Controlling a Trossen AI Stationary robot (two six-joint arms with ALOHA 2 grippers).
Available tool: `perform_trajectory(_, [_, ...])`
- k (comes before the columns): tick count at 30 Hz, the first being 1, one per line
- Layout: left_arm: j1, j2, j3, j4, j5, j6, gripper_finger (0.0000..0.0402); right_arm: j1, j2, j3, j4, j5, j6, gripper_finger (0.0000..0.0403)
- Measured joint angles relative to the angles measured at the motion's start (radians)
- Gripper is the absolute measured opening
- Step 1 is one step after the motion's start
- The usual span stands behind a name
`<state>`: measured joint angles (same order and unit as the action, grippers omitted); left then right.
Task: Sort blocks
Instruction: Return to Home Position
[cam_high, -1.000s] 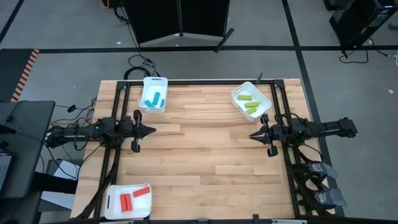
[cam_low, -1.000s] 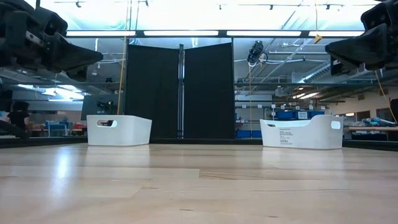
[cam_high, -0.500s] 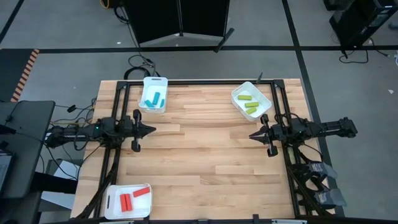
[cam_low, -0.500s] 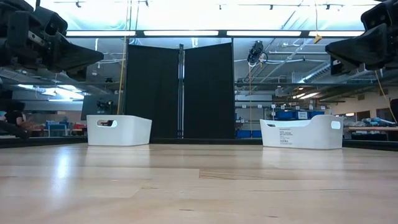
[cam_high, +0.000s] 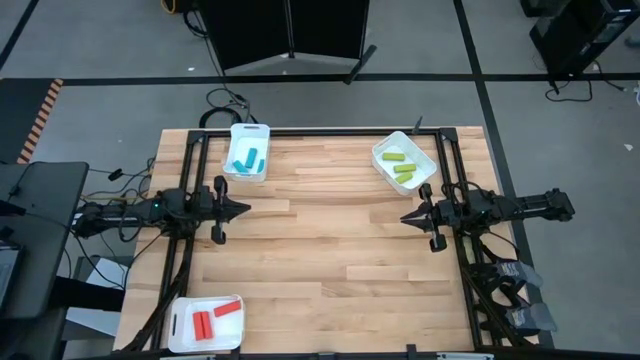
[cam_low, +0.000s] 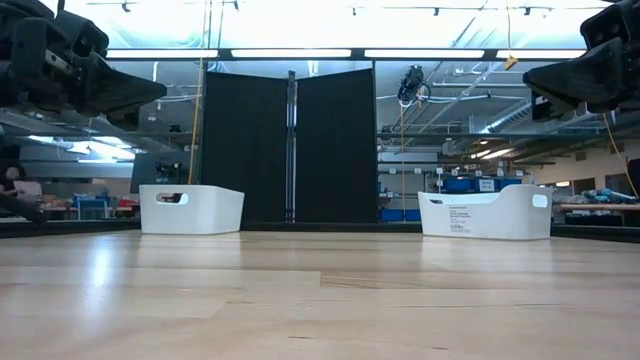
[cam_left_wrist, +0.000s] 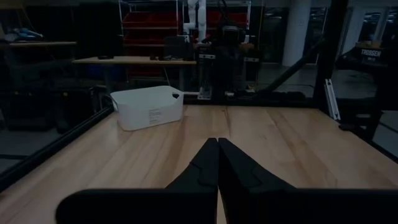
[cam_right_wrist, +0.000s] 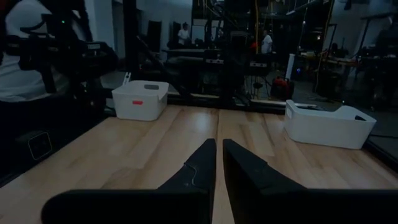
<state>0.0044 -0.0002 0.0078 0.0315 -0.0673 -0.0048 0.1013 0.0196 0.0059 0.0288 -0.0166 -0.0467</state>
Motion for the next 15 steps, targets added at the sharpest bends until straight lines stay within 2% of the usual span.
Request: perform_trajectory(15, [0.0,0.0,0.0,0.0,0.0,0.0,0.0007,0.0,0.0,0.0,0.0,0.0,0.0,0.0041])
